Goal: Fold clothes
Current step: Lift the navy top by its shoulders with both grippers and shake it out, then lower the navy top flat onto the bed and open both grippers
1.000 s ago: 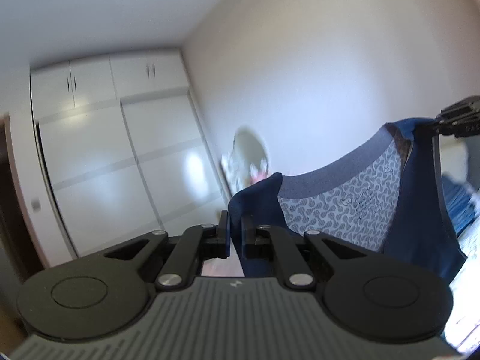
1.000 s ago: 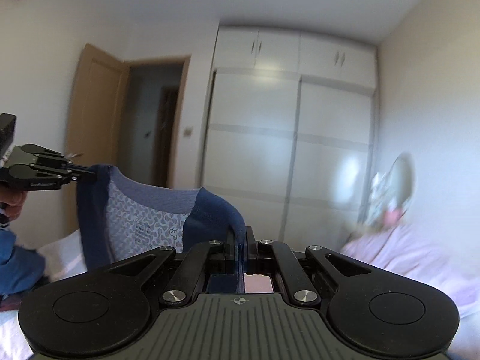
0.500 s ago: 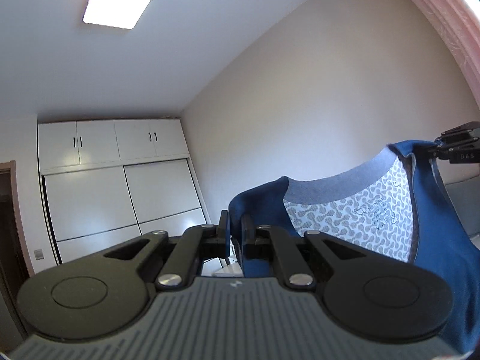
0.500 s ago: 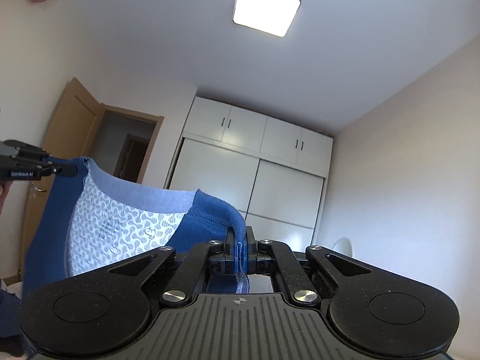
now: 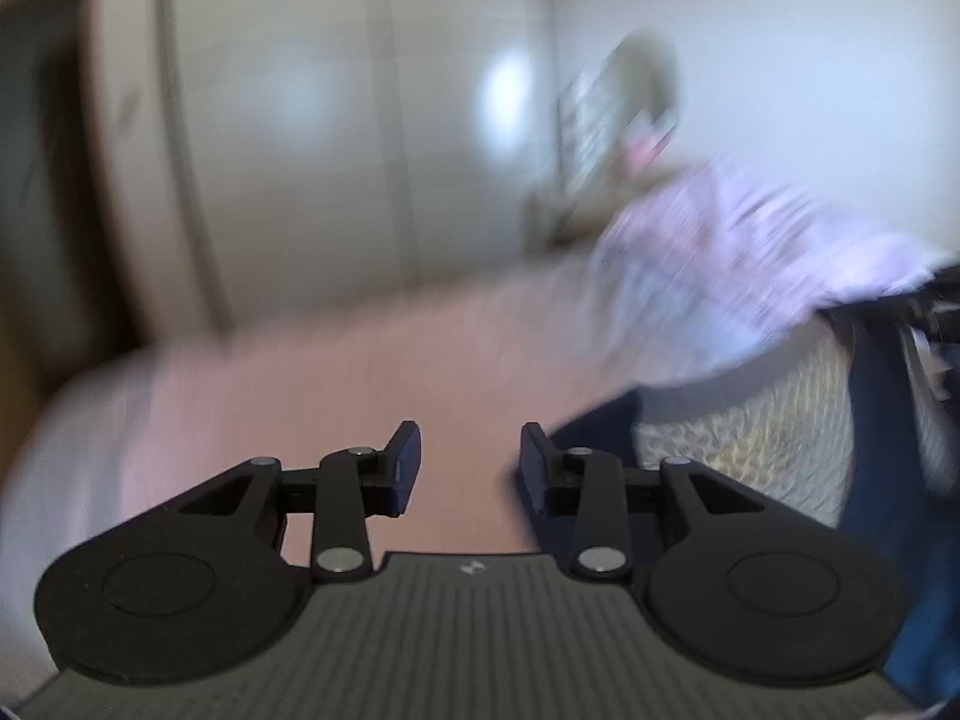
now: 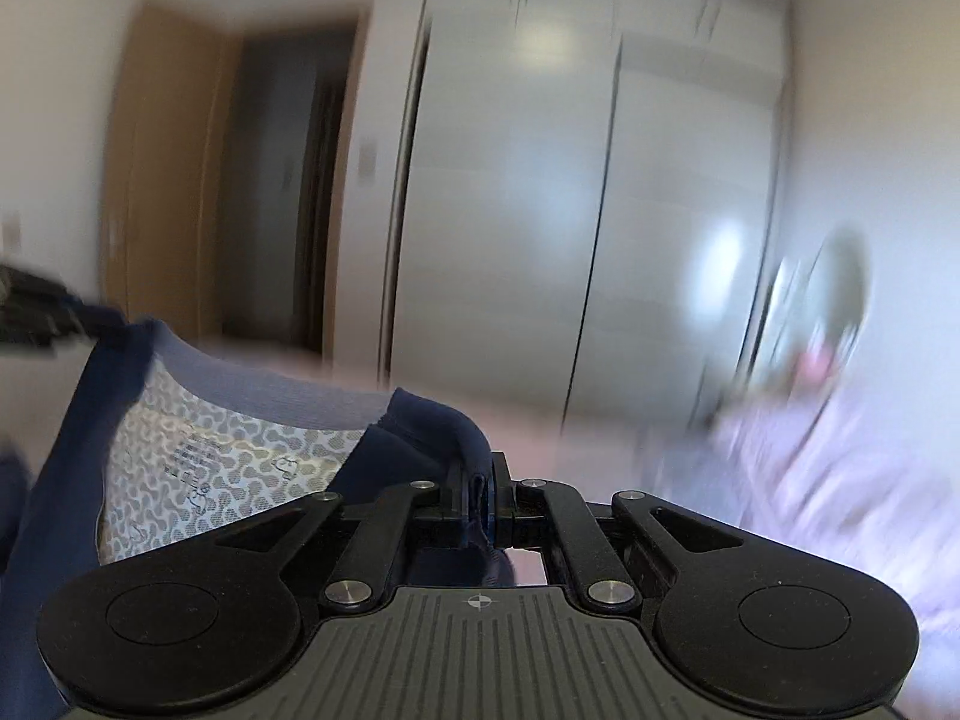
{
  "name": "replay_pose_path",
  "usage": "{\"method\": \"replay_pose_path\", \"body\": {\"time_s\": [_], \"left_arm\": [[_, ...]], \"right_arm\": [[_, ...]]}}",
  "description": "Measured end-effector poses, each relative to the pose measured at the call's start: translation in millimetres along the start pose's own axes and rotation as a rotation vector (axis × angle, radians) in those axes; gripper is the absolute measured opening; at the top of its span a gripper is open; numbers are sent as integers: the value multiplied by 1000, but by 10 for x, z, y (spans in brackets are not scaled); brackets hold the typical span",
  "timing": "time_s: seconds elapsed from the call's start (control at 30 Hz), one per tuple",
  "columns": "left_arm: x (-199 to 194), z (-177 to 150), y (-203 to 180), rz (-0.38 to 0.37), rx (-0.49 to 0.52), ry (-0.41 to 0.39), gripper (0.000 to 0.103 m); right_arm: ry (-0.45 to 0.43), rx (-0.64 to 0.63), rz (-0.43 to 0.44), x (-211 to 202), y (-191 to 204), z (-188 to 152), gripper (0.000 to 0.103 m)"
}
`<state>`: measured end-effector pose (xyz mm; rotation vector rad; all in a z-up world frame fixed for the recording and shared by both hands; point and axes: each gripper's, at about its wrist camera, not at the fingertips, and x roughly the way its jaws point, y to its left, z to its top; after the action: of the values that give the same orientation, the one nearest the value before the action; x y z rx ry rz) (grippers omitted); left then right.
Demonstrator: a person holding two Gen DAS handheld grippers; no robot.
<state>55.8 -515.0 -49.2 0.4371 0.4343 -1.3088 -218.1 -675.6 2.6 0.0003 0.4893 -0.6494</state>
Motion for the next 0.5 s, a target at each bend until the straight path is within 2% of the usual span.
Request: {"method": "replay_pose_path", "body": {"time_s": [0.03,0.1,0.2,0.3,0.4,0.5], "left_arm": [[192,-232,23,14,-37,66,30],[358,-618,35,33,-40,154,31],[412,-1238,65,46,-66,300,32],[231,-1805,59,28,-108,419,32],[-46,-2181,-16,-33,-57,489,39],[-397,-2482,-114,-122,-21,525,40]], "right_arm": [[87,-24,-26,389,-6,-253,36],[188,-14,-4,857,-4,-745,47],[294,62,79,1118,42,-1464,47],[401,174,128,1071,96,-2044,47],[482,302,161,807,192,-2403,47],[533,376,178,394,438,-2473,47]]}}
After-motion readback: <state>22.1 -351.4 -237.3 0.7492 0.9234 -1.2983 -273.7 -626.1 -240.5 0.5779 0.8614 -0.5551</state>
